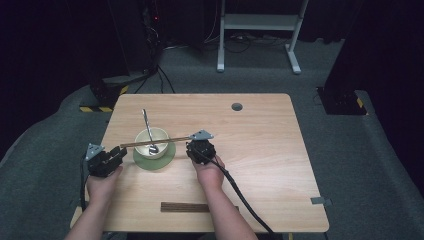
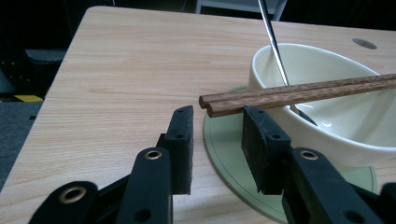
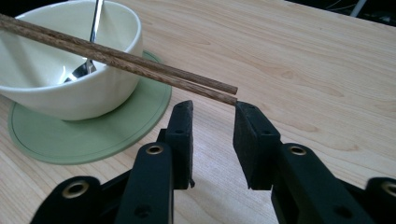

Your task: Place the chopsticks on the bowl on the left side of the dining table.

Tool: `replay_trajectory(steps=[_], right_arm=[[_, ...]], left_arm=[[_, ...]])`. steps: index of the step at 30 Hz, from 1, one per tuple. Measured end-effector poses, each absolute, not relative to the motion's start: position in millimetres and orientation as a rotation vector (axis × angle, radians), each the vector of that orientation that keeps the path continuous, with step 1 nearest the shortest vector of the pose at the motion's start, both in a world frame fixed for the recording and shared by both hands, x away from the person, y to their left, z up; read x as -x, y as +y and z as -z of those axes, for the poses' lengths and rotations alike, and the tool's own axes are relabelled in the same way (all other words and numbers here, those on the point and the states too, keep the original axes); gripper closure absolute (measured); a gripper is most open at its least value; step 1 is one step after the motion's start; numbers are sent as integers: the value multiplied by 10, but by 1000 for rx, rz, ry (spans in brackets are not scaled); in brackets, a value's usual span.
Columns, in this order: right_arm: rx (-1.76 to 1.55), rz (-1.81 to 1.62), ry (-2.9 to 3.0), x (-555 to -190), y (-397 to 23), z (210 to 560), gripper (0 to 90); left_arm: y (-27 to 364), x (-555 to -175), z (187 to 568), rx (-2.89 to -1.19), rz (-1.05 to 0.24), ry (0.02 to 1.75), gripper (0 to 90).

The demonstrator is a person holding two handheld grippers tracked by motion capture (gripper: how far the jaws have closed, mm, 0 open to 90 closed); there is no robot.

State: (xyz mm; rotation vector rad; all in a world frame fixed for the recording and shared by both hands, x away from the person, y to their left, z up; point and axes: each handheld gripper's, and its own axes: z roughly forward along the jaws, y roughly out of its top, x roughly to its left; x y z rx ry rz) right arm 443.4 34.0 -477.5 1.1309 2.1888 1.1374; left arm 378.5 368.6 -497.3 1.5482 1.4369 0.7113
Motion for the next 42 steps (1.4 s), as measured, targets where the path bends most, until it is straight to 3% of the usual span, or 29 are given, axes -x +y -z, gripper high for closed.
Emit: replay_trajectory(steps=[28,42], right_arm=[[-1182,-1165,2158,-4398,261,4769,802],[-1184,-1136,2152,-4419,287,4809,812]], left_arm=[[3609,-3888,4982,-1553,-732,1423,675],[3624,-3884,4978,-1547,-742,1427,695]])
